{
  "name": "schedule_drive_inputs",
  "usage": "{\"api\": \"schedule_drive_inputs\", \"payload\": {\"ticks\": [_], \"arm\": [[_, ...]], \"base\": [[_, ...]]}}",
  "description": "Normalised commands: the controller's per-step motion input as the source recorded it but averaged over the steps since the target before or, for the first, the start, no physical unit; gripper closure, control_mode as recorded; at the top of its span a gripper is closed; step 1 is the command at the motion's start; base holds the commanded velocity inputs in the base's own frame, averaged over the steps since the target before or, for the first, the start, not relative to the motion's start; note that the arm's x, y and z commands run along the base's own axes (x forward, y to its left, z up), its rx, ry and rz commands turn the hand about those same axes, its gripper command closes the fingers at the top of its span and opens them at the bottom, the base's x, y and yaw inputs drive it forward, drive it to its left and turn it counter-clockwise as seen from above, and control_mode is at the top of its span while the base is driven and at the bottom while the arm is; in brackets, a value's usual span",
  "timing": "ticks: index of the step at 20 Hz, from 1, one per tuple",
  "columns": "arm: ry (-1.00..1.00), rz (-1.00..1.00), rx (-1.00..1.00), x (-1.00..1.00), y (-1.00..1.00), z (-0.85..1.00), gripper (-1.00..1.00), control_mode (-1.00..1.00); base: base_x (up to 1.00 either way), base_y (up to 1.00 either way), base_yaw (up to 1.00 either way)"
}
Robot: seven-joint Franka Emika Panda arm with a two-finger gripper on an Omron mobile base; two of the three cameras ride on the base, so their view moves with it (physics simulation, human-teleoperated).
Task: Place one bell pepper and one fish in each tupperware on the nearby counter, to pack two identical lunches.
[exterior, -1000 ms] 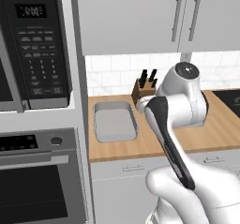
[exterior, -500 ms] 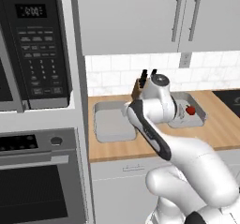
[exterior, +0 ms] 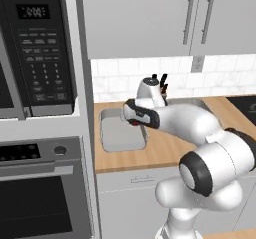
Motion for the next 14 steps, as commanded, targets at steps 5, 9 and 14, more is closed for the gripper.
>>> {"api": "schedule_drive_inputs", "payload": {"ticks": [5,9,14], "arm": [[0.00,0.00,-0.04,0.65,0.34,-0.74,1.00,-1.00],[-0.03,0.00,-0.01,0.31,0.00,-0.96,1.00,-1.00],[-0.01,0.00,0.00,0.79,0.03,-0.65,1.00,-1.00]], "base": [[0.00,0.00,0.00],[0.00,0.00,0.00],[0.00,0.00,0.00]]}}
